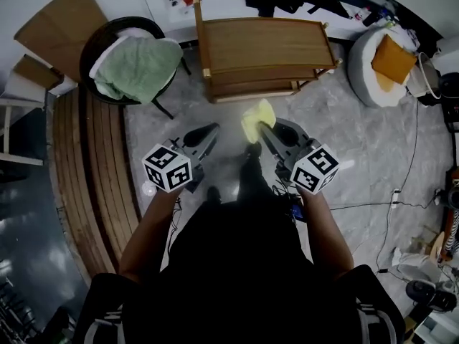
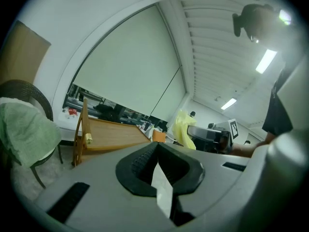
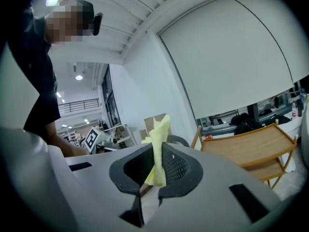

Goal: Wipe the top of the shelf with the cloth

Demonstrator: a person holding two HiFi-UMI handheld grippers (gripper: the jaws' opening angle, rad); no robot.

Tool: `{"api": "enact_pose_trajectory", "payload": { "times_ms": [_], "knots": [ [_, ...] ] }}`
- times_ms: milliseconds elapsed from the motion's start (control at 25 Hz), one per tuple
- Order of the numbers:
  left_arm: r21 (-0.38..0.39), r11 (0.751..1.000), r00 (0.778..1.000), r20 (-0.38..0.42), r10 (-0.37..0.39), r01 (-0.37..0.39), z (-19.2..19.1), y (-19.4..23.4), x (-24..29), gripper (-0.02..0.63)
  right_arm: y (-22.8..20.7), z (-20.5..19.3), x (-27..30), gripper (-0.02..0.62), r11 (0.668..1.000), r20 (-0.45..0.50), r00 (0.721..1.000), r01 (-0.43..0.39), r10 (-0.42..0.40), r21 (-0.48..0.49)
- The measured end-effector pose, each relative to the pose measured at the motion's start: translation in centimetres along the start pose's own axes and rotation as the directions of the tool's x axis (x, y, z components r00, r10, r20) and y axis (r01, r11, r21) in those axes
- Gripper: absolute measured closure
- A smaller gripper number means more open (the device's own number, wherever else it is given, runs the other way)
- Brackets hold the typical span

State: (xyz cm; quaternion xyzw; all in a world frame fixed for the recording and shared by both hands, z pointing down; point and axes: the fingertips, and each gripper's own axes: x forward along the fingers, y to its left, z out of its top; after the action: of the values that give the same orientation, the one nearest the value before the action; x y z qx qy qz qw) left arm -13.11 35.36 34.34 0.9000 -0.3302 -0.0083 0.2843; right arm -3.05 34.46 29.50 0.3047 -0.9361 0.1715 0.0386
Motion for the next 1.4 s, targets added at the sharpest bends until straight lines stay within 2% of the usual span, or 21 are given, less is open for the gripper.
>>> {"api": "enact_pose_trajectory", "payload": {
  "times_ms": [160, 320, 480, 720, 1080, 1240, 1400],
  "knots": [
    [-0.014, 0.998, 0.998, -0.024, 0.063, -0.063, 1.2, 2.7, 3.7, 0.594, -4.8, 0.8, 2.1, 0.549, 0.998, -0.007, 0.998, -0.057, 0.057, 0.029],
    [-0.065, 0.988, 0.99, -0.021, 0.138, -0.139, 3.1, 5.0, 7.6, 0.594, -9.8, 2.2, 3.9, 0.549, 0.992, -0.037, 0.992, -0.116, 0.118, 0.044],
    [-0.064, 0.975, 0.977, -0.035, 0.209, -0.211, 5.1, 6.8, 11.5, 0.594, -14.5, 4.1, 4.9, 0.549, 0.984, -0.041, 0.984, -0.168, 0.171, 0.061],
    [-0.068, 0.957, 0.959, -0.013, 0.282, -0.282, 9.4, 9.2, 15.3, 0.594, -19.7, 6.9, 7.7, 0.549, 0.975, -0.034, 0.976, -0.212, 0.215, 0.072],
    [-0.078, 0.926, 0.929, 0.015, 0.371, -0.369, 13.4, 14.1, 17.3, 0.594, -23.9, 7.7, 13.9, 0.549, 0.971, -0.082, 0.972, -0.211, 0.221, 0.115],
    [-0.106, 0.915, 0.92, 0.002, 0.393, -0.39, 14.5, 18.5, 17.3, 0.594, -24.9, 7.4, 18.9, 0.549, 0.97, -0.115, 0.969, -0.201, 0.217, 0.141],
    [-0.13, 0.908, 0.916, -0.009, 0.401, -0.398, 15.9, 22.8, 17.7, 0.594, -26.9, 6.8, 24.5, 0.549, 0.972, -0.158, 0.972, -0.145, 0.175, 0.186]
  ]
}}
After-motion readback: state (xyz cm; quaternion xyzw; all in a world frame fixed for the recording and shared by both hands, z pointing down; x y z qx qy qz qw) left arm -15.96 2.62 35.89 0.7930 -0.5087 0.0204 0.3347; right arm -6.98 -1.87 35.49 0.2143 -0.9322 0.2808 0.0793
